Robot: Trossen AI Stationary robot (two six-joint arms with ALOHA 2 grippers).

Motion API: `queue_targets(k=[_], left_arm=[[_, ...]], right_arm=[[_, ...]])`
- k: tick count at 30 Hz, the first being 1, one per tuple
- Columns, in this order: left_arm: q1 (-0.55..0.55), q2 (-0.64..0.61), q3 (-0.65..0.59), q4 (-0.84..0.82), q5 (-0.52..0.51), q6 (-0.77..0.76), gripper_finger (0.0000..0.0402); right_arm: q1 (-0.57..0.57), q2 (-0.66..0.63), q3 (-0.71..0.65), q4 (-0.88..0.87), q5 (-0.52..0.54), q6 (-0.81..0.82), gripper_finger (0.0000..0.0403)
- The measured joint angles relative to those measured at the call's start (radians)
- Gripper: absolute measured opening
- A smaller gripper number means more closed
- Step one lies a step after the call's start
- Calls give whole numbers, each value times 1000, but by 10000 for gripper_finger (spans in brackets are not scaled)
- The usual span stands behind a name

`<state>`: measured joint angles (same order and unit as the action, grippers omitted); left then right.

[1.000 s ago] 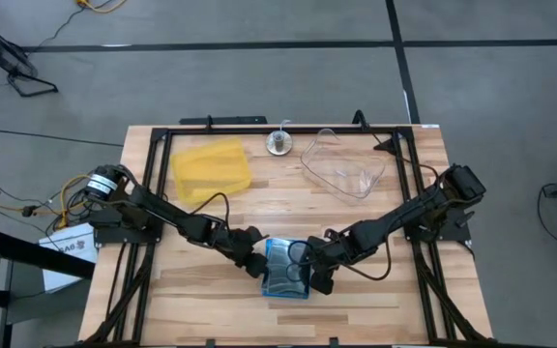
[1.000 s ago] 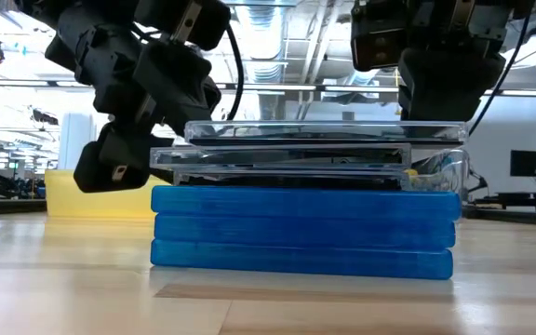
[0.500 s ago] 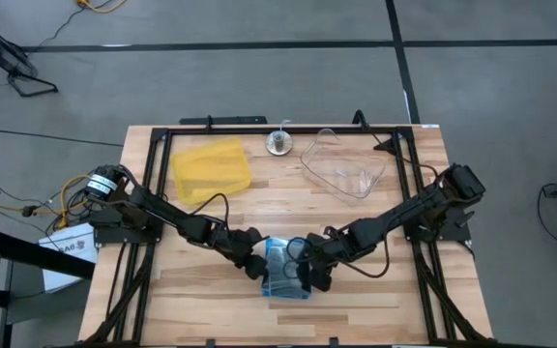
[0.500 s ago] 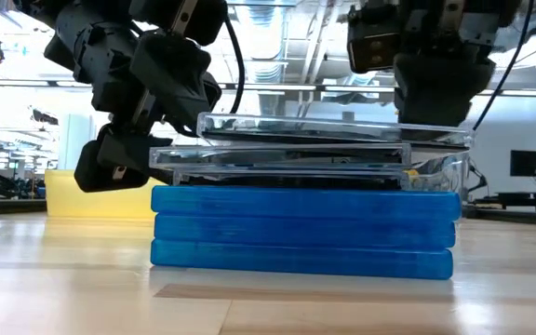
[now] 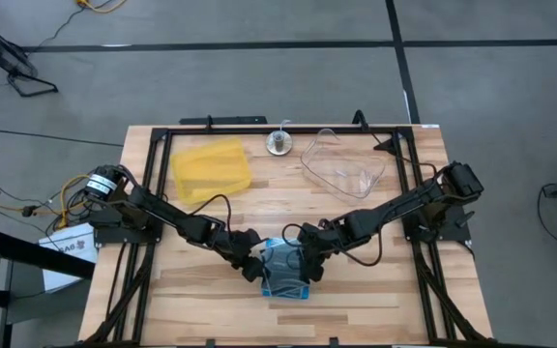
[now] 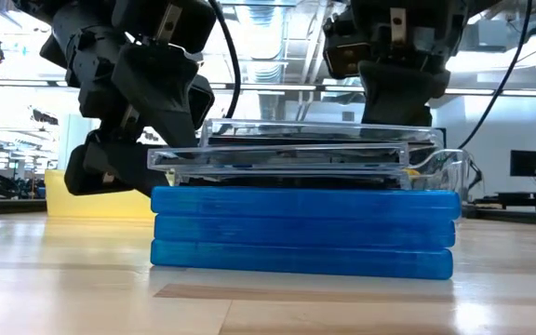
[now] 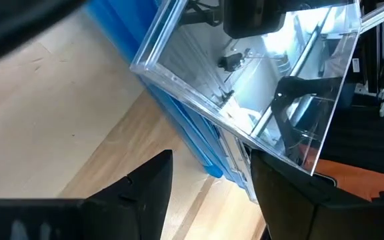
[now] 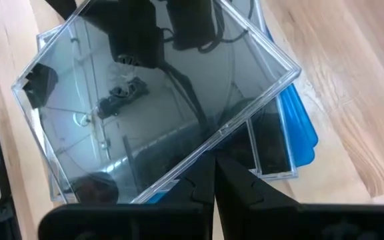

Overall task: Pick & place jewel cases by type
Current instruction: Put the black CD case into the transparent bin

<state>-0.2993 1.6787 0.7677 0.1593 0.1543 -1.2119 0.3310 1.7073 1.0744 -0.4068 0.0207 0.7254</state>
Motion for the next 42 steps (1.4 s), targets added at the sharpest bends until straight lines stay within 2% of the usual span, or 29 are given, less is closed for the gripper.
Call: queue_targets(k=[4,10,15,28,34,42], left_arm=[[5,0,0,-3,11,23,193],[42,0,0,-15,96,66,193],[67,0,0,-18,127,69,193],[72,0,0,-12,149,60,193],[72,0,0,-14,179,71,193],[71,1,1,-33,205,88,193]], right_arm=[[0,0,0,5,-17,0,0],[-13,0,1,14,-21,0,0],[-24,0,1,7,-20,0,0],[-47,-3,4,-76,-21,36,0],[-47,-45,1,-155,-16,81,0],[-27,-142,2,-177,1,191,0]])
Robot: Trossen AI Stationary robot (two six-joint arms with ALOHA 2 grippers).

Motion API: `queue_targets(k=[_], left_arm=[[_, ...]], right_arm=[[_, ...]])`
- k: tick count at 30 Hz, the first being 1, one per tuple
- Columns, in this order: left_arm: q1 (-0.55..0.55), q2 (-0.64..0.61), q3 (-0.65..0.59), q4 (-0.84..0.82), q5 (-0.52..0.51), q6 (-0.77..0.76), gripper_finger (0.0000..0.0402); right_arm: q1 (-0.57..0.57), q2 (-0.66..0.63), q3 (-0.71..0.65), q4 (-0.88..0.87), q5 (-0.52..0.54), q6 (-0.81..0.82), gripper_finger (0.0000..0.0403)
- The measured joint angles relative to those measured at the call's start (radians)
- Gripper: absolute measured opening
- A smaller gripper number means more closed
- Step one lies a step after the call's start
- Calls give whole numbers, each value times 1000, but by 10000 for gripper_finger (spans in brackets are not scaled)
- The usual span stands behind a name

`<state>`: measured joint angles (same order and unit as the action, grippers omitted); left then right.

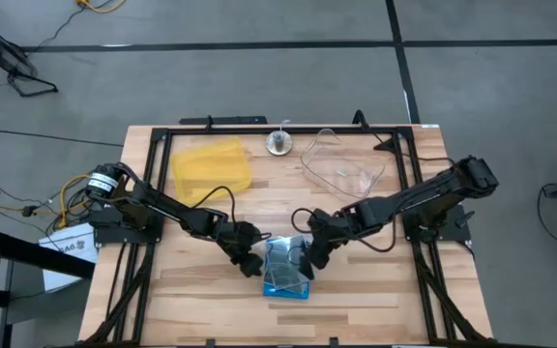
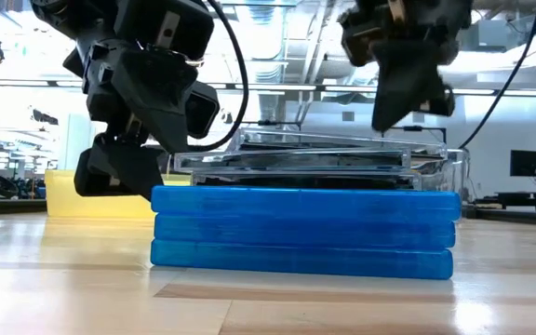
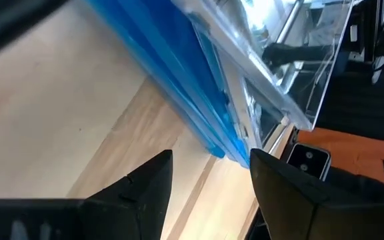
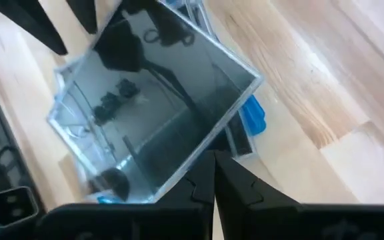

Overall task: Pick & place jewel cases by type
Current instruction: Put the black CD case into the transparent bin

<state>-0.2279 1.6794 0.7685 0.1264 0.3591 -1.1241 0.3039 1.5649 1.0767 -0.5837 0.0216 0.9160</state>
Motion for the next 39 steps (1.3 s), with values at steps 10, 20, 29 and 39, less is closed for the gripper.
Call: queue_targets(k=[10,20,29,39], left_arm=[[19,-149,1,-294,-71,143,193],[14,-386,1,-540,-279,213,193],[-21,-534,1,-664,-404,224,193],[-21,-570,1,-720,-424,221,193]], right_arm=[[195,-16,-1,-37,-4,277,2],[305,2,-46,117,179,607,101],[316,5,-287,504,259,761,205],[300,9,-356,675,209,661,217]])
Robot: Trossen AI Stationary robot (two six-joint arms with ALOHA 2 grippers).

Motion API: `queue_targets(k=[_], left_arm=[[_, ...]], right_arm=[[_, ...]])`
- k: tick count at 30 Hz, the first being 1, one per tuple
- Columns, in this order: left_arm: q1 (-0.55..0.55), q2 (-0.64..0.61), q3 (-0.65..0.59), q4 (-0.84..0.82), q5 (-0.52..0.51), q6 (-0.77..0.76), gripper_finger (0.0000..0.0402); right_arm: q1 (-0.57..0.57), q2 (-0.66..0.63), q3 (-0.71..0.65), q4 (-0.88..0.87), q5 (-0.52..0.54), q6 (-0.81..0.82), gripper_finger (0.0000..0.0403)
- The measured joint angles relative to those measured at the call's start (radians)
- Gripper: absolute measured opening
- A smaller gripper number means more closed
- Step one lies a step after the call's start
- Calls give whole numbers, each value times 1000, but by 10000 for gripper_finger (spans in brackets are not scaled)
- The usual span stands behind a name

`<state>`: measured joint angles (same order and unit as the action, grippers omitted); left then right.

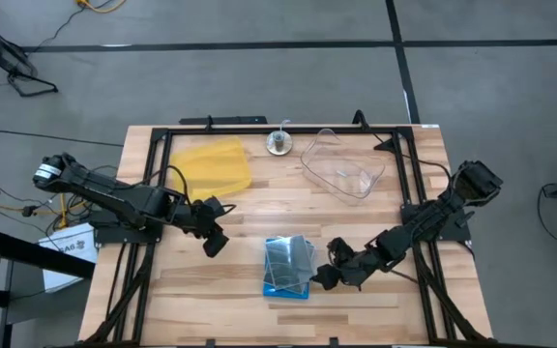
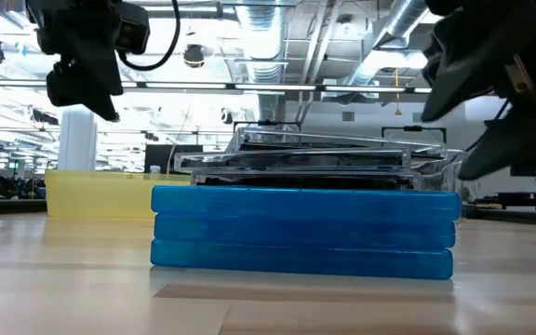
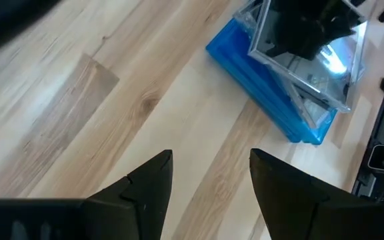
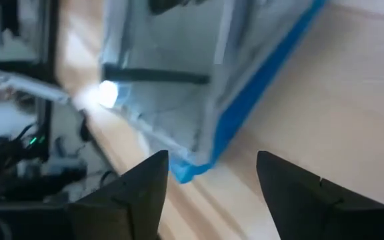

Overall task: Pick & place jewel cases by type
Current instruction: Put the black CD case into the transparent bin

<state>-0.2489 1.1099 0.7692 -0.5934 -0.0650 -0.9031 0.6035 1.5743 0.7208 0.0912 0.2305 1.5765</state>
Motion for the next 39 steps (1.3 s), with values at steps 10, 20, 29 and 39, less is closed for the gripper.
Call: queue_targets(k=[10,20,29,39], left_arm=[[1,0,0,5,-1,-9,193],[2,0,0,5,-2,-23,193],[2,0,0,5,-2,-24,193],[2,1,0,5,-2,-23,193]], right_arm=[[-74,16,-41,105,-81,-100,190],[-167,17,-40,139,-234,-199,170],[-181,18,-40,127,-285,-224,160],[-181,18,-40,127,-284,-261,134]])
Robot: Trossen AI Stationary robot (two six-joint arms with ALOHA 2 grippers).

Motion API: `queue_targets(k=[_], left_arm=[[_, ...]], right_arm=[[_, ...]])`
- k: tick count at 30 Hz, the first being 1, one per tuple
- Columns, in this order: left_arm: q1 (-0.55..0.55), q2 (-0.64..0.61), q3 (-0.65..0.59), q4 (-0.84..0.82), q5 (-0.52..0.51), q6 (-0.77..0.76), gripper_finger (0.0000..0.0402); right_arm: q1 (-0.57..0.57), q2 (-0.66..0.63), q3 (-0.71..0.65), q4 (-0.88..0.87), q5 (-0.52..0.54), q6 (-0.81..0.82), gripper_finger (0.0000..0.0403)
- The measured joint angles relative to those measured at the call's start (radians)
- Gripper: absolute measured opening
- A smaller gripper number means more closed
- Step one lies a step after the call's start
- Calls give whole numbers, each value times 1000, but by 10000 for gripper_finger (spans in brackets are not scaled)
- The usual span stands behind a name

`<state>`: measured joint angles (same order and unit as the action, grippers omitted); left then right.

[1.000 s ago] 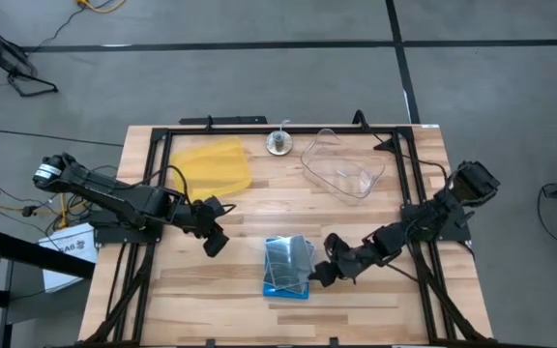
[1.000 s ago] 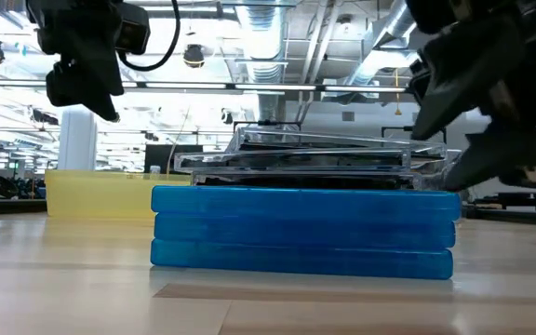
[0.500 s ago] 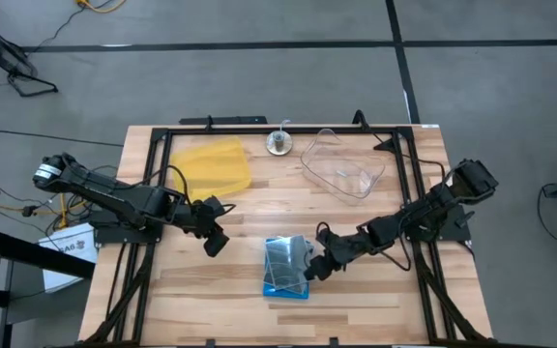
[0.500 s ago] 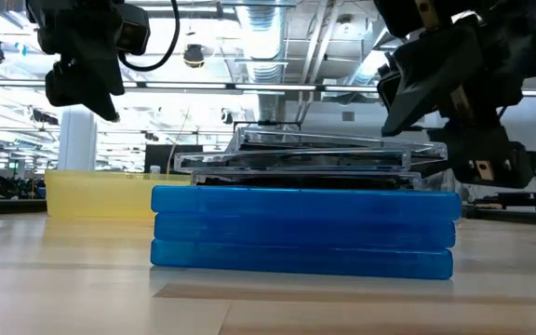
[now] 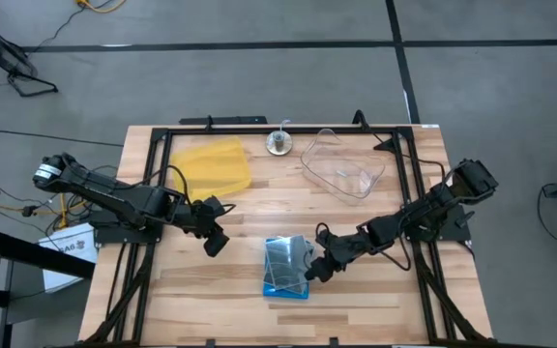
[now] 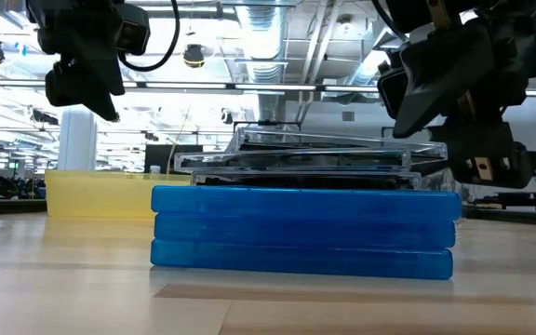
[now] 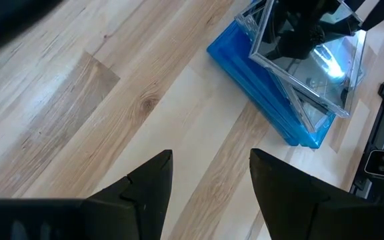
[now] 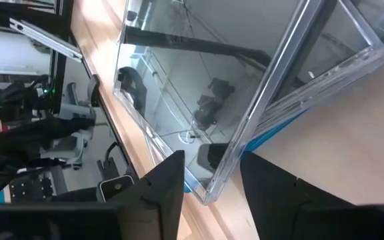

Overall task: Pick & place jewel cases by type
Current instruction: Put the black CD case into the transparent bin

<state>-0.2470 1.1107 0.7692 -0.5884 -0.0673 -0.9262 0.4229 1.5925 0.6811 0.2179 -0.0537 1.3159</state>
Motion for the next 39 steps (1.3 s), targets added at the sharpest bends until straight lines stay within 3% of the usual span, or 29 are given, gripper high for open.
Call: queue_targets(k=[6,15,35,39], left_arm=[[0,0,0,0,0,-1,193],[0,0,0,0,8,-19,193],[0,0,0,3,9,-47,193],[0,0,0,3,9,-47,193]], right_arm=[[8,0,-6,13,0,-8,117],[17,0,-196,352,42,116,106],[18,0,-216,415,4,34,106],[17,0,-216,433,-1,35,88]])
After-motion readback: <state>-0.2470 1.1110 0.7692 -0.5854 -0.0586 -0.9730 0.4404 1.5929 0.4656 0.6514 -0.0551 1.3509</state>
